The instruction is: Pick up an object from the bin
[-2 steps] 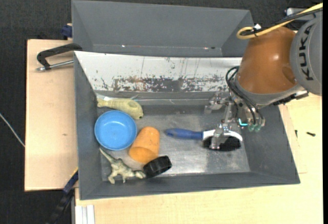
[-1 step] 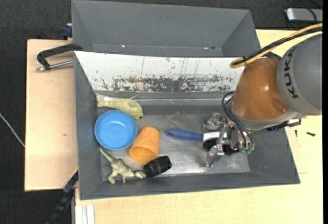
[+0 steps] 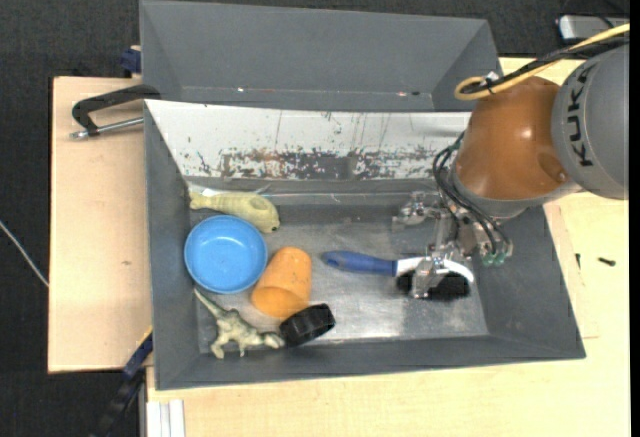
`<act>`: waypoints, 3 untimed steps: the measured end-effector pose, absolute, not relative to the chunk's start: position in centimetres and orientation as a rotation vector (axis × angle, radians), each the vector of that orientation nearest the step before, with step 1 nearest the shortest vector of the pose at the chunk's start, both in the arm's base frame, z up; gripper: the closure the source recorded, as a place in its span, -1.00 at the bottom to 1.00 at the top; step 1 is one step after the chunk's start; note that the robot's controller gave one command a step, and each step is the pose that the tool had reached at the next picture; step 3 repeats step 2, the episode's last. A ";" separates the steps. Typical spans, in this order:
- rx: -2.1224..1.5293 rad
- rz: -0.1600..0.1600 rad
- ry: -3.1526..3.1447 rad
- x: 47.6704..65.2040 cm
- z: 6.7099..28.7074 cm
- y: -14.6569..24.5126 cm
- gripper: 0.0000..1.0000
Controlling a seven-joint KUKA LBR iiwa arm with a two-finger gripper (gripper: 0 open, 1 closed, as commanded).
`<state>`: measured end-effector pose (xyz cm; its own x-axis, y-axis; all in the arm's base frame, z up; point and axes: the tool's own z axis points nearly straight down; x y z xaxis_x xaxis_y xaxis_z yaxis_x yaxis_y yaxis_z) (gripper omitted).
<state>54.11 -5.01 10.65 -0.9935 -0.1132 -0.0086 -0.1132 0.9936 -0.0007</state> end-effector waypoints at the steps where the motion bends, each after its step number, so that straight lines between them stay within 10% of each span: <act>1: -0.178 0.001 3.131 54.0 10.6 -5.0 1.00; 2: -1.085 -0.002 2.937 54.5 20.9 -0.5 1.00; 3: -1.085 -0.002 2.937 54.5 20.9 -0.5 1.00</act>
Offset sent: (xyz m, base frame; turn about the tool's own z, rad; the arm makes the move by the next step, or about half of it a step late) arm 0.0000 0.0000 0.0000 0.0000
